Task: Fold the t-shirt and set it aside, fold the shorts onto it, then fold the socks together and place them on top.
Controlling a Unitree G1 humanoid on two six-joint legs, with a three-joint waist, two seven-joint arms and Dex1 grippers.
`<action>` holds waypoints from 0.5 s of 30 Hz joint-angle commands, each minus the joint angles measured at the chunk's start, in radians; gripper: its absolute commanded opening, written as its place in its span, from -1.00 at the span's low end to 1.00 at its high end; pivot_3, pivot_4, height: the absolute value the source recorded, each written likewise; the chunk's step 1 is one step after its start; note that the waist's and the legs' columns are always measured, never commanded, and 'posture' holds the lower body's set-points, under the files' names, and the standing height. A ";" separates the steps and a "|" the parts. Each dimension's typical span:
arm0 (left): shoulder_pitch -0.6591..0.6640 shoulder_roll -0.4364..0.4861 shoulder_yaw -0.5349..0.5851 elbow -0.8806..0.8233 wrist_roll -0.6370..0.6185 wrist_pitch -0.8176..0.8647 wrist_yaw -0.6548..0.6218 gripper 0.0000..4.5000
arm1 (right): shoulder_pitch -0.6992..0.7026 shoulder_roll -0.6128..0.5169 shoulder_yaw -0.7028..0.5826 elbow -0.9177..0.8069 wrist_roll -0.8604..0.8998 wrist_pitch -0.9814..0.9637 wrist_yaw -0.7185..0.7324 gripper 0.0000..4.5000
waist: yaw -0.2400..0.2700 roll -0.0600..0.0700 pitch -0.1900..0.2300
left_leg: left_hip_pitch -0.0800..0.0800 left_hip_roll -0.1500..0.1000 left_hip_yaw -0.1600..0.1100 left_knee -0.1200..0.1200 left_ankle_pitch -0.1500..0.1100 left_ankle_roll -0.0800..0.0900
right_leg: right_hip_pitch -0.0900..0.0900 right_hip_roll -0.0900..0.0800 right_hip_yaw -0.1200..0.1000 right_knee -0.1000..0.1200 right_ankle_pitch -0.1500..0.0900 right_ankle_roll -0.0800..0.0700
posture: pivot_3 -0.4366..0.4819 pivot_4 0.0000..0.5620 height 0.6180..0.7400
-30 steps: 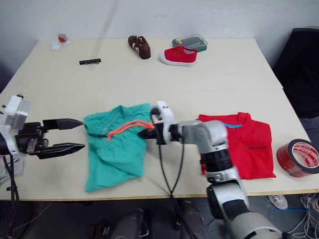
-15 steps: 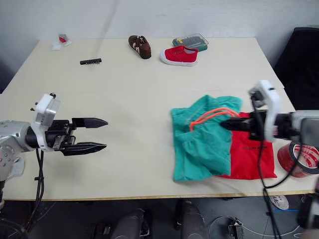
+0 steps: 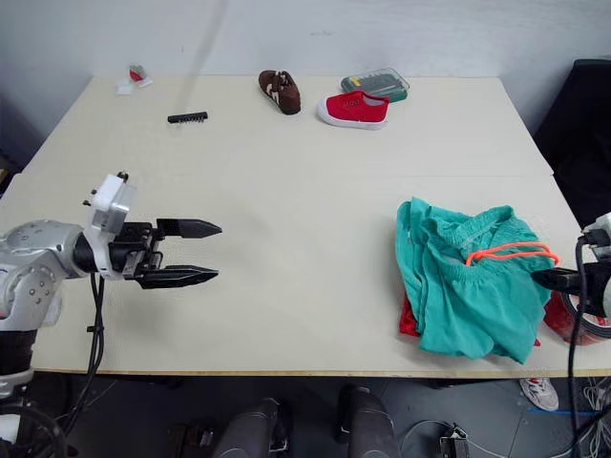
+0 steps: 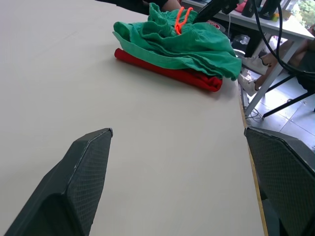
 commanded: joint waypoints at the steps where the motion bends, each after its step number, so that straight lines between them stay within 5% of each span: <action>1: -0.033 -0.006 0.003 -0.013 0.001 -0.009 -0.001 1.00 | -0.010 0.035 -0.065 -0.044 0.014 -0.021 -0.022 -0.90 | 0.003 0.000 0.000 | 0.000 0.000 0.000 0.000 0.000 0.000 | 0.000 0.000 0.000 0.000 0.000 0.000 | -0.05 -0.47 1.00; 10: 0.010 -0.023 0.033 -0.080 -0.020 0.034 0.062 1.00 | -0.019 0.026 -0.253 -0.083 0.014 -0.177 0.020 0.42 | 0.002 0.000 0.000 | 0.000 0.000 0.000 0.000 0.000 0.001 | 0.000 0.000 0.001 0.000 0.000 0.000 | -0.05 -0.47 1.00; 13: 0.056 -0.018 0.057 -0.116 -0.014 0.035 0.097 1.00 | -0.108 0.057 -0.235 -0.175 0.141 -0.148 0.050 0.89 | -0.009 0.000 0.000 | 0.002 0.000 0.003 0.000 0.000 0.000 | 0.000 0.001 0.004 0.001 0.000 0.000 | -0.05 -0.47 1.00; 15: 0.095 -0.014 0.081 -0.139 -0.003 0.031 0.126 1.00 | -0.150 0.095 -0.167 -0.249 0.215 -0.144 0.073 0.99 | -0.012 0.000 0.000 | 0.003 0.001 0.003 0.000 0.000 0.000 | 0.000 0.002 0.005 0.002 0.000 0.000 | -0.05 -0.47 1.00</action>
